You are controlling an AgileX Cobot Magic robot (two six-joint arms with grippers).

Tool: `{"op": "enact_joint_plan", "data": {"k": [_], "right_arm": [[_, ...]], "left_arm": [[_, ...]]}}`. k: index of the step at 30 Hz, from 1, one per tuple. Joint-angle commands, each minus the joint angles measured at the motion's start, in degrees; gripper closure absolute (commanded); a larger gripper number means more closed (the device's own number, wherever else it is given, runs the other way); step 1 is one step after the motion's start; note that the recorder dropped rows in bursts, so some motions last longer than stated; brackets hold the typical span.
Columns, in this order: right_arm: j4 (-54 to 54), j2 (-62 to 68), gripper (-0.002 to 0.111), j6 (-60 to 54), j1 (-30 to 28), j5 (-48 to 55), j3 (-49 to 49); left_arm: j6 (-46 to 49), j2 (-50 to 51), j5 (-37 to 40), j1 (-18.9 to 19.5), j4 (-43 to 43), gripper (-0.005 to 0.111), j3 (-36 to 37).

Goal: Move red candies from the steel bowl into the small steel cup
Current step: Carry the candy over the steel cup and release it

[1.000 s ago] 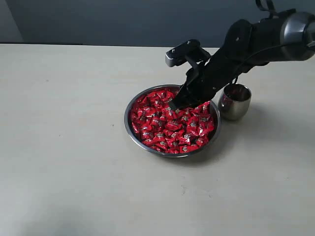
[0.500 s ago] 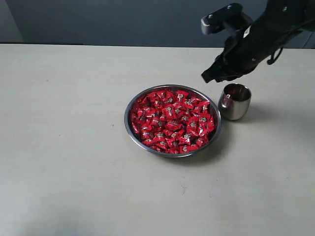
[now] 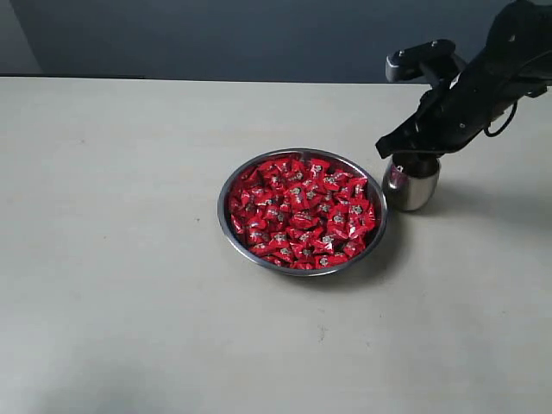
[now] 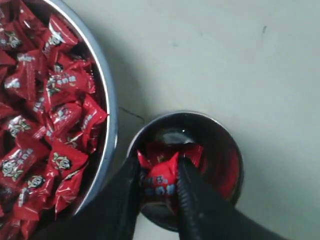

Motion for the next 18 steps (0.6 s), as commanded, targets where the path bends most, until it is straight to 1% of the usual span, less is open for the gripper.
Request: {"op": "enact_joint_plan", "data": {"k": [1,4,6,7,15,18], "right_arm": [[-0.44,0.86,0.087,-0.47,-0.36,-0.61,0.12],[-0.65,0.86,0.069,-0.47,-0.36,-0.72,0.12],[-1.79,0.86,0.062,-0.47,-0.36,-0.71,0.12],[-2.16,0.86,0.061,-0.47,-0.36,-0.71,0.12],[-3.35,0.52,0.061,-0.37,-0.36,-1.05,0.01],[-1.61,-0.82,0.061,-0.37,-0.21,-1.32,0.01]], "left_arm": [[-0.07,-0.27,-0.28,-0.31,0.11,0.106,-0.48],[-0.07,-0.27,-0.28,-0.31,0.11,0.106,-0.48],[-0.07,-0.27,-0.28,-0.31,0.11,0.106,-0.48],[-0.07,-0.27,-0.28,-0.31,0.11,0.106,-0.48],[-0.07,-0.27,-0.28,-0.31,0.11,0.106,-0.48],[-0.07,-0.27,-0.28,-0.31,0.11,0.106,-0.48]]}}
